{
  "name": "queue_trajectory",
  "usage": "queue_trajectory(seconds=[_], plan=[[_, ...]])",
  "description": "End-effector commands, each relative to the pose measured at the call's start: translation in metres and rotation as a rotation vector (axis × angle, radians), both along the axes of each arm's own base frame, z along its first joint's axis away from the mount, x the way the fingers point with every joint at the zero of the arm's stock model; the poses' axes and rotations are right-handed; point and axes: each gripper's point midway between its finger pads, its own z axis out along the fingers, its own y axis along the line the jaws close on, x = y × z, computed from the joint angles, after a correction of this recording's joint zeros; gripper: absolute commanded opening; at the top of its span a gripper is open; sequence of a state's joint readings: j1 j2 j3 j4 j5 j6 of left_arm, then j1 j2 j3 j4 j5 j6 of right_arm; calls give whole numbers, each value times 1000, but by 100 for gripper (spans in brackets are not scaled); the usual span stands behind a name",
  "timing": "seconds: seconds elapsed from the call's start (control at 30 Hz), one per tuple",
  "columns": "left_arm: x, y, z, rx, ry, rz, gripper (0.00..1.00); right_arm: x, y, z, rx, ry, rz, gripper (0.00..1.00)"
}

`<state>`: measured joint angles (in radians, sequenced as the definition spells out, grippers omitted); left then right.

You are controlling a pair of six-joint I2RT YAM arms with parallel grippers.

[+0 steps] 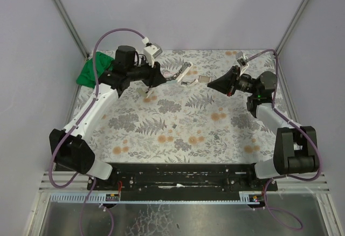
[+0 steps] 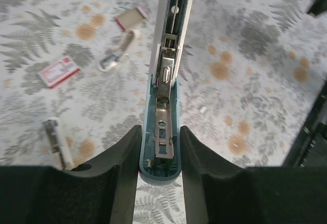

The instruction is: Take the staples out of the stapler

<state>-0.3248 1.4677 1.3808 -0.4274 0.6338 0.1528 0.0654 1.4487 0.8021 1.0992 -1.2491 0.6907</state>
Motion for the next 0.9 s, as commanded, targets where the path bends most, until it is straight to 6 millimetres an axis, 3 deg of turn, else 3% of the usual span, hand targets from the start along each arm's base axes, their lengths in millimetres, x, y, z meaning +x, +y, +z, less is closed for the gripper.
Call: queue_trajectory(seconds=[0.0, 0.2, 0.4, 0.6, 0.87], plan=[[37, 30, 13, 71, -60, 149, 0, -3, 0, 8, -33, -95, -8, 0], [69, 77, 15, 160, -55, 282, 0, -5, -1, 6, -47, -113, -10, 0], [85, 127, 3, 303, -2, 368, 0, -6, -1, 4, -54, -119, -11, 0], [83, 184, -14, 398, 81, 441, 0, -8, 0, 3, -55, -121, -6, 0], [68, 230, -39, 492, 188, 442, 0, -8, 0, 1, -52, -115, -1, 0]])
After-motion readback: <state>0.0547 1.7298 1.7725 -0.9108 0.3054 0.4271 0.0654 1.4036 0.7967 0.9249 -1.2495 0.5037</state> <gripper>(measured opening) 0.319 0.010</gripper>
